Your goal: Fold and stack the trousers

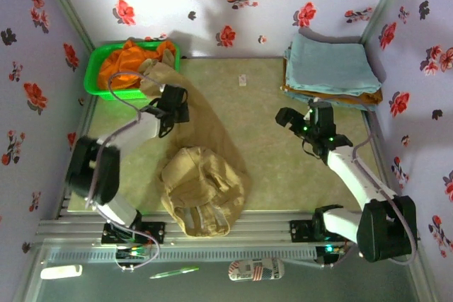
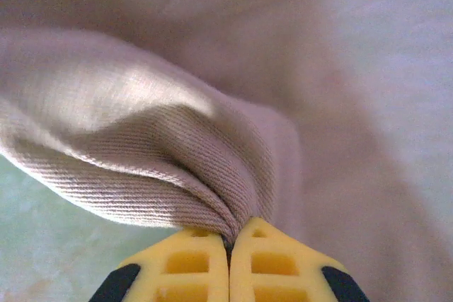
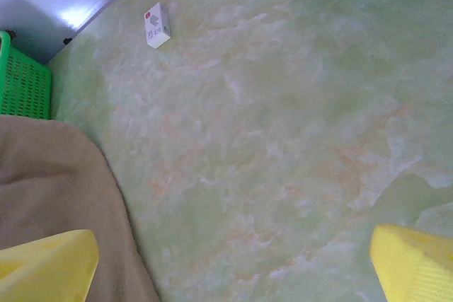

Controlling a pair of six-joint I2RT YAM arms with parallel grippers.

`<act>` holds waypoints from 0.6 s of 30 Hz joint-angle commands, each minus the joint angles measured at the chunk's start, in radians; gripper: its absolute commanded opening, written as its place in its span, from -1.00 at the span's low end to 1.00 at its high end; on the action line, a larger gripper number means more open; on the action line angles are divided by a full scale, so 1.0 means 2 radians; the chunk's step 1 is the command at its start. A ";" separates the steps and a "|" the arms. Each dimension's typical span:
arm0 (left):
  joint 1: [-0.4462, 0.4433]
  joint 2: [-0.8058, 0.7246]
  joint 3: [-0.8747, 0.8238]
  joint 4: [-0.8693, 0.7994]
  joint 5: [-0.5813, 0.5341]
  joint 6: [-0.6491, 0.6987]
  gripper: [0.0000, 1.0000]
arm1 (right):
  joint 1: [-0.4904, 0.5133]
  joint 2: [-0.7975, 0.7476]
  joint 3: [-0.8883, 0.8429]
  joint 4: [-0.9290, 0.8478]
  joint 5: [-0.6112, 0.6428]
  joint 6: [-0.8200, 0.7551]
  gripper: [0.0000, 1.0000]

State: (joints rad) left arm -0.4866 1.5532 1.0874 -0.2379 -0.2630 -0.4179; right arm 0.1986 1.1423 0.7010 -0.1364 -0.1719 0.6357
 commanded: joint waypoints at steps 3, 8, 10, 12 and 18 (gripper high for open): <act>-0.071 -0.083 0.050 0.019 0.015 0.128 -1.00 | 0.004 -0.008 0.016 -0.014 0.006 -0.007 0.98; -0.170 -0.064 0.097 -0.002 0.071 0.179 -1.00 | 0.004 -0.023 0.014 -0.026 0.047 -0.004 0.98; -0.217 -0.056 0.105 -0.003 0.083 0.197 -1.00 | 0.003 -0.028 0.014 -0.039 0.075 -0.001 0.98; -0.251 -0.051 0.101 0.007 0.101 0.215 -1.00 | 0.001 -0.037 0.014 -0.057 0.113 0.009 0.98; -0.277 -0.036 0.087 0.026 0.186 0.214 -1.00 | -0.015 -0.071 -0.002 -0.079 0.162 0.029 0.98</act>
State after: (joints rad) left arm -1.0355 1.4742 1.2617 -0.2398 -0.0010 -0.0353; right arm 0.1844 1.0386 0.7040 -0.2539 0.0536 0.6605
